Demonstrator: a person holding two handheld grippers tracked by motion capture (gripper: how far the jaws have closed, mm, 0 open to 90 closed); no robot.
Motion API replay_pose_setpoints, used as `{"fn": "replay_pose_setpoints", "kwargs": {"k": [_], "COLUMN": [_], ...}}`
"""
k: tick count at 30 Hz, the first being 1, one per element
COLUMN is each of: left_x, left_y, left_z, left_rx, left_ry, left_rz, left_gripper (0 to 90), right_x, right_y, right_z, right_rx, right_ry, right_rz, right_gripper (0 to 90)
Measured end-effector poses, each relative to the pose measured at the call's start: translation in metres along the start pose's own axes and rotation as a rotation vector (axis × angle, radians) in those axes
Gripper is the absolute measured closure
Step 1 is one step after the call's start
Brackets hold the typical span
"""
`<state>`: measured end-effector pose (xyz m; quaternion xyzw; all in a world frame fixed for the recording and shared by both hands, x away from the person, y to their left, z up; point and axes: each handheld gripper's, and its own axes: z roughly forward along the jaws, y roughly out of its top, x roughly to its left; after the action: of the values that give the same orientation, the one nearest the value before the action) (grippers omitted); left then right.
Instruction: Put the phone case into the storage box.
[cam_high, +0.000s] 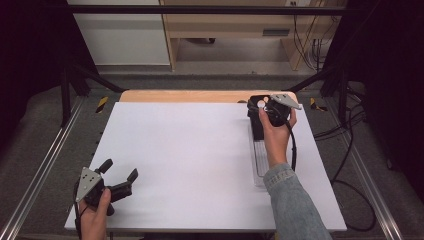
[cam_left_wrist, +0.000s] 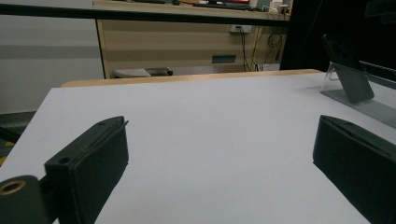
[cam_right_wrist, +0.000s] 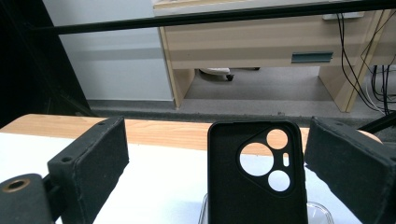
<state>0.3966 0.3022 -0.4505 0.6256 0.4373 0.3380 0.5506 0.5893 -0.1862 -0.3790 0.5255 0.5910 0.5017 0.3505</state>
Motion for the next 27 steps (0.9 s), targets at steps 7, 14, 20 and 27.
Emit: {"fn": "replay_pose_setpoints", "kwargs": {"k": [7, 14, 20, 27], "left_x": [0.000, 0.000, 0.000, 0.000], "left_y": [0.000, 0.000, 0.000, 0.000], "left_z": [0.000, 0.000, 0.000, 0.000], "left_rx": [-0.001, 0.001, -0.001, 0.001], "left_ry": [0.001, 0.001, 0.005, 0.001], "left_rz": [-0.001, 0.004, 0.002, 0.006], "left_gripper": [3.8, 3.8, 3.8, 3.8], "right_x": [0.000, -0.002, -0.003, -0.003], "right_y": [0.002, 0.005, 0.006, 0.008], "right_z": [-0.003, -0.007, -0.012, -0.019], "right_rx": [-0.002, 0.001, 0.000, -0.009], "right_ry": [0.011, 0.022, 0.031, 0.046], "right_rz": [0.001, -0.006, -0.017, -0.025], "right_gripper": [6.6, 6.2, 5.6, 5.2]}}
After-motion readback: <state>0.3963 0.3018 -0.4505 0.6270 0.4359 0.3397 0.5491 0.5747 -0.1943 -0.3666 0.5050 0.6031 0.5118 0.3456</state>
